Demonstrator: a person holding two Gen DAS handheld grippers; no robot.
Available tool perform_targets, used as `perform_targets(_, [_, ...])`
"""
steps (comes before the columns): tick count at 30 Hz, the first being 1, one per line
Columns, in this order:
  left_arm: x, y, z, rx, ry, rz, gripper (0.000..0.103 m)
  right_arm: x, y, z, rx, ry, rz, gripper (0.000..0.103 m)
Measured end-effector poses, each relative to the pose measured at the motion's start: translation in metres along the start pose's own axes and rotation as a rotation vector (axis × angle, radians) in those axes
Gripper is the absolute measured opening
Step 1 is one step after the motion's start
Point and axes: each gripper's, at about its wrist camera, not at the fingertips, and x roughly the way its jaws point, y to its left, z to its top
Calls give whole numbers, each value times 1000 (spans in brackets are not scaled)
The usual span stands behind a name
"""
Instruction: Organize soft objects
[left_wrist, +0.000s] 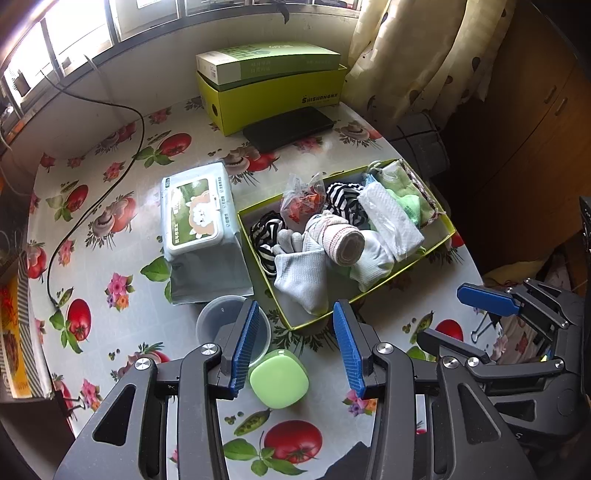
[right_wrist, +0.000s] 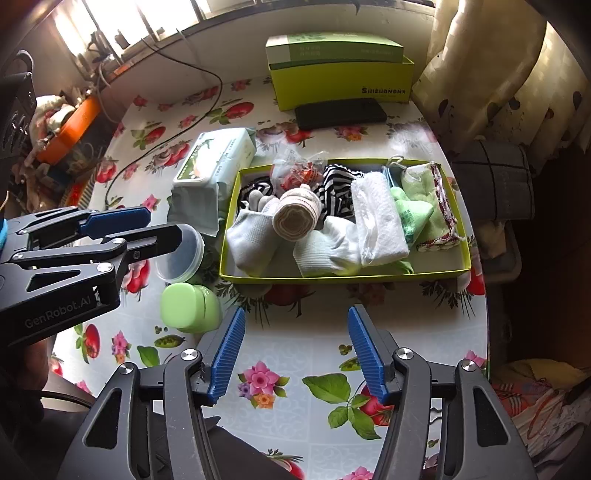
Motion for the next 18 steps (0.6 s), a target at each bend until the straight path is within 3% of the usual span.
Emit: perform_targets(18, [7, -2, 0, 0, 30, 10, 44, 7, -2, -1, -2, 10, 16, 59])
